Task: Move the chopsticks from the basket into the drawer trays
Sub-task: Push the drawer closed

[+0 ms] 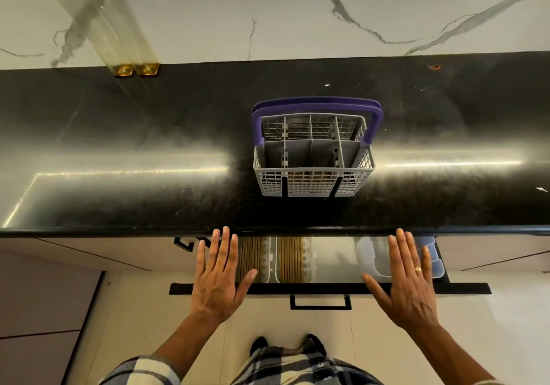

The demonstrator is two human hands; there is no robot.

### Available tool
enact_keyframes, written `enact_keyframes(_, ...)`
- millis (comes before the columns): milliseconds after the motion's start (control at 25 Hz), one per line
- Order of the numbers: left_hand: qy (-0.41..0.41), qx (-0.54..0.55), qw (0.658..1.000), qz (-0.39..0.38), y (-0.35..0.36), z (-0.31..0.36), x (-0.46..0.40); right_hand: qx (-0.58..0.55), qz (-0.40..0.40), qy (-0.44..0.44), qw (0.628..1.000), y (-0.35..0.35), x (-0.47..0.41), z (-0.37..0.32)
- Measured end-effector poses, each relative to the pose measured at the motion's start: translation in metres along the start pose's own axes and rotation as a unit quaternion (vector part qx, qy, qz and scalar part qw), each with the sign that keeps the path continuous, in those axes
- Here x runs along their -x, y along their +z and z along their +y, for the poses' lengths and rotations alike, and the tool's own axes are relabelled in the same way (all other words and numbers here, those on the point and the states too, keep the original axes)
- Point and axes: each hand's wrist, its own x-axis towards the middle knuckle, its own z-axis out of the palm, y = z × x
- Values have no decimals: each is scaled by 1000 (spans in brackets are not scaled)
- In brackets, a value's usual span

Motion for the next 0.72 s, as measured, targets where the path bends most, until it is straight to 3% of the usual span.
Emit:
enact_keyframes(440, 58, -37, 997, 35, 1, -10, -46, 60, -22, -60, 996, -7, -38, 12)
enact_keyframes(720, 57, -63, 993, 78, 8, -12, -48, 44, 40, -34, 998, 5, -42, 7)
